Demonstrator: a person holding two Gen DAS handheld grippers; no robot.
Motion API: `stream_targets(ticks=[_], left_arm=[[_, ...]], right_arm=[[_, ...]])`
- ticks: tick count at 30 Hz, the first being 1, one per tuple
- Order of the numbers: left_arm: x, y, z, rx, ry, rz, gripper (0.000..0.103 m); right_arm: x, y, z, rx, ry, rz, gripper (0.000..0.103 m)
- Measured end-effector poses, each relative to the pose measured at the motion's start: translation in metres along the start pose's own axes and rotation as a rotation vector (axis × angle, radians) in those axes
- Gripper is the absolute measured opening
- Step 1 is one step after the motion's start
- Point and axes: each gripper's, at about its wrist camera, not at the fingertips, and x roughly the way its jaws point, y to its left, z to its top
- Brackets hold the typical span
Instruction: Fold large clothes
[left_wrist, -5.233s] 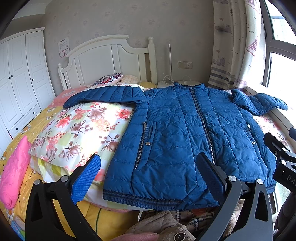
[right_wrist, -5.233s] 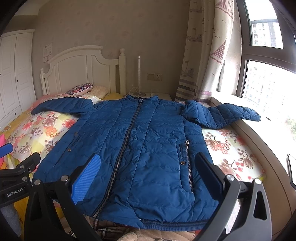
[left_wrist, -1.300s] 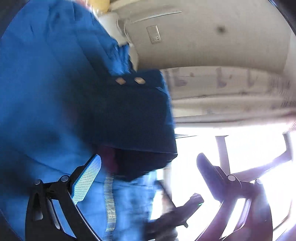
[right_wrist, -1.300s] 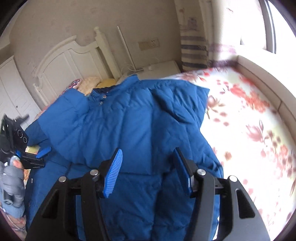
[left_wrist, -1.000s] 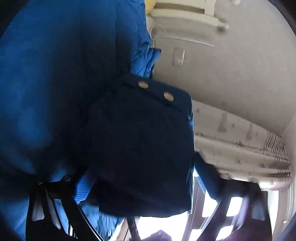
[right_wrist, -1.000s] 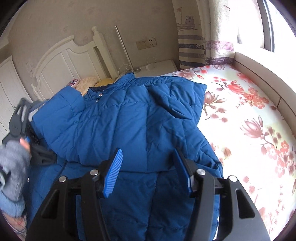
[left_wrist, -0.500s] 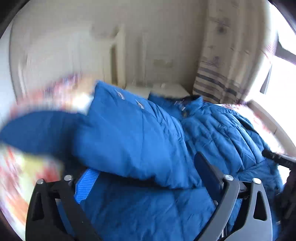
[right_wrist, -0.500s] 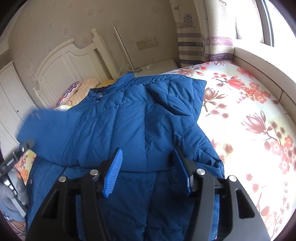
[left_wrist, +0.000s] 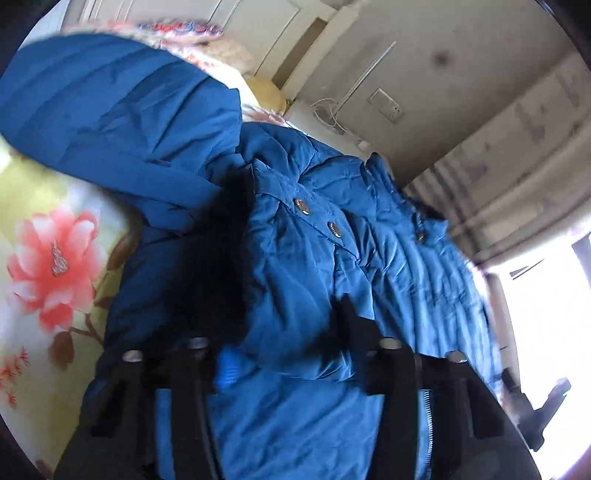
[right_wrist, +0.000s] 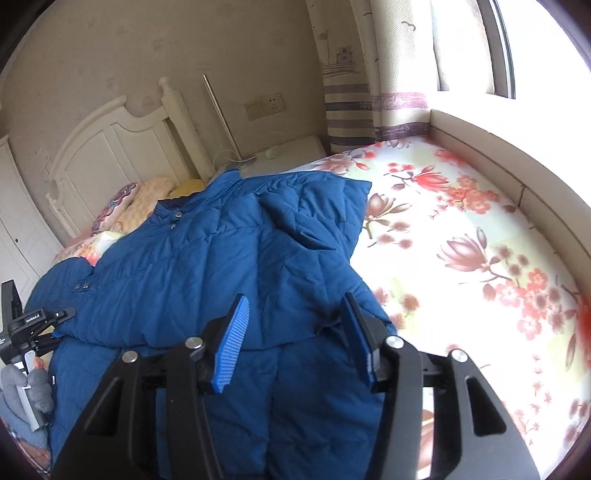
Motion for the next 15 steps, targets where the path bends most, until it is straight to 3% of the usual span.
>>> stream_targets(ticks=[4,5,6,8,9,10,11,13,15], left_arm=[[-0.004,-0.011,-0.005,0.088,-0.014,0.075,0.035],[-0.003,-0.008,-0.002,0.090,-0.009,0.087,0.036],[-0.002,-0.007,0.000,0.084,-0.005,0.097,0.038],[-0.012,-0.007,0.004,0.087,-0.024,0.172,0.053],[-0.027,-0.003,0.004,0.100,-0.058,0.241,0.056],[-0.044,-0.008,0.006,0.123,-0.129,0.340,0.063],[-0.058,-0.015,0.007,0.148,-0.194,0.385,0.073],[-0.083,-0.035,0.012,0.213,-0.313,0.394,0.089],[-0.082,-0.059,0.019,0.304,-0.328,0.351,0.092]], right_arm=[[0.010,0.019,-0.001,-0.116,0.042,-0.021,0.048],[0.028,0.023,-0.005,-0.155,0.146,-0.053,0.048],[0.037,0.023,-0.007,-0.166,0.190,-0.068,0.048],[0.036,0.022,-0.001,-0.150,0.205,-0.081,0.046],[0.033,0.023,0.002,-0.156,0.202,-0.094,0.044],[0.029,0.026,0.007,-0.165,0.183,-0.108,0.044],[0.023,0.029,0.013,-0.179,0.150,-0.115,0.044],[0.016,0.037,0.026,-0.207,0.096,-0.118,0.046],[0.022,0.050,0.044,-0.233,0.068,-0.117,0.046]])
